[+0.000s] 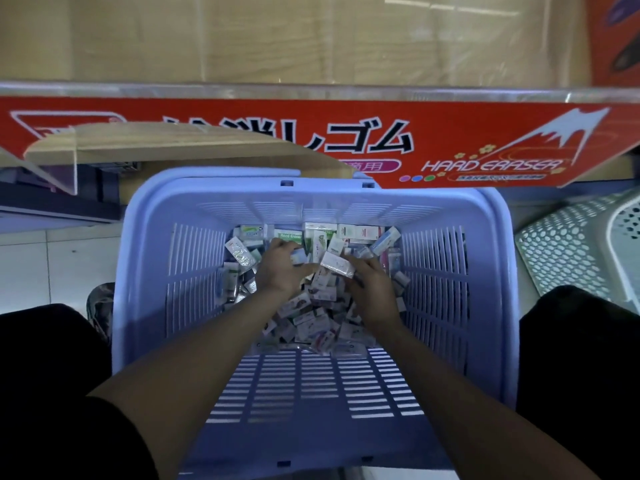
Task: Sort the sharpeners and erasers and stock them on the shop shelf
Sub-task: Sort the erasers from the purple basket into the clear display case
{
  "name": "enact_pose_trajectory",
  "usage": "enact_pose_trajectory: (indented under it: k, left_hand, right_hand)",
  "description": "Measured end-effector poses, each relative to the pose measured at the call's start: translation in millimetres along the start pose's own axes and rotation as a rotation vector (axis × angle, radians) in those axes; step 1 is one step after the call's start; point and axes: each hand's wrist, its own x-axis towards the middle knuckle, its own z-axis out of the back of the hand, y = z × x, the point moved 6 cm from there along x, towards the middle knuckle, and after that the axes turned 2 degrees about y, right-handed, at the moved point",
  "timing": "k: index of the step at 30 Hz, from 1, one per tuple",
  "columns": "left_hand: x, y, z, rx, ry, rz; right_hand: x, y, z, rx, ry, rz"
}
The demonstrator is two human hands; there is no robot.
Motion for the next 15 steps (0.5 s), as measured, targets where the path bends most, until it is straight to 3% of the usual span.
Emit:
enact_pose_trajectory:
  k: [6,12,15]
  left_hand:
    - [-19,-4,16,-0.015,-0.05,-0.039]
    - [-46,-9,45,-0.243,0.03,-0.046]
    - [-71,-29,66,-0.264,0.12,-0.158]
  right_hand:
    - [-18,3,24,0.307,-0.159,-0.103]
    - [-38,27,50,0.477,-0.106,-0.166]
    - [-47,58,67,0.468,-0.042,-0.111]
